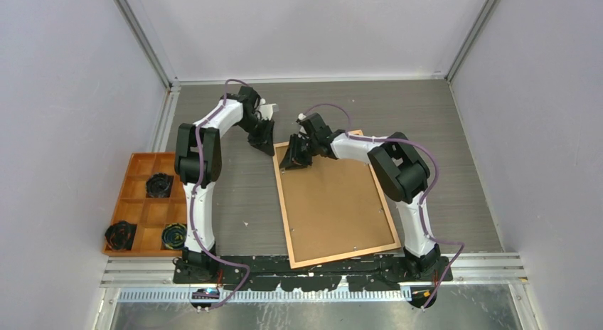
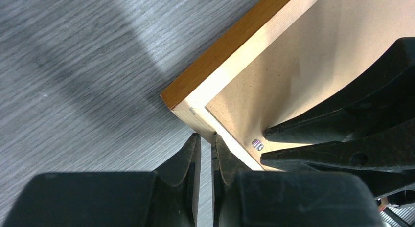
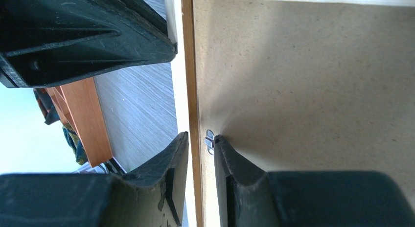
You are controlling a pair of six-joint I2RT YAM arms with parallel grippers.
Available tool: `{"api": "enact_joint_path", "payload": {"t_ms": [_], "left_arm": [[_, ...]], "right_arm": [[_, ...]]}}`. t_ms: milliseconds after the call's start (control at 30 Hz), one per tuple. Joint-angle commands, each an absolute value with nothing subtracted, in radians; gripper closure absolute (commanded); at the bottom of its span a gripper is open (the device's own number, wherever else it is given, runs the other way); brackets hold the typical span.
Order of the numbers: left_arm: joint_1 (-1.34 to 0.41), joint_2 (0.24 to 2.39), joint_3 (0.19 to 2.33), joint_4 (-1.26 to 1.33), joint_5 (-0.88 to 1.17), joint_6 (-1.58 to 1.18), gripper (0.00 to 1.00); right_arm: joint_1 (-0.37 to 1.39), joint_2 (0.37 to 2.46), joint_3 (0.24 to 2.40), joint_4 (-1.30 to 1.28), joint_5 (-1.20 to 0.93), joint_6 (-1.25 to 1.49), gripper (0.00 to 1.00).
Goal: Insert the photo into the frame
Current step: Install the photo frame at the center of the board.
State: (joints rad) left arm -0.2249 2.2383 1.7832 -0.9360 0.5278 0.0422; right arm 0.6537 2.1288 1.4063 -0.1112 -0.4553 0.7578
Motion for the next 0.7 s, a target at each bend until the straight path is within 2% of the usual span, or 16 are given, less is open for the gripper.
{"api": "enact_joint_path", "payload": {"t_ms": [0,667], "left_arm": [[-0.224,2.291,1.737,-0.919,0.398,0.105,0.89],[-0.224,2.29,1.736,-0.916,0.395,0.106,0.9]], "right_arm": [[0.673,2.154,1.448,-0.095,-0.448,0.758,0.69],[0.68,2.157,1.449,-0.102,-0.523,0.766,0.75]]}}
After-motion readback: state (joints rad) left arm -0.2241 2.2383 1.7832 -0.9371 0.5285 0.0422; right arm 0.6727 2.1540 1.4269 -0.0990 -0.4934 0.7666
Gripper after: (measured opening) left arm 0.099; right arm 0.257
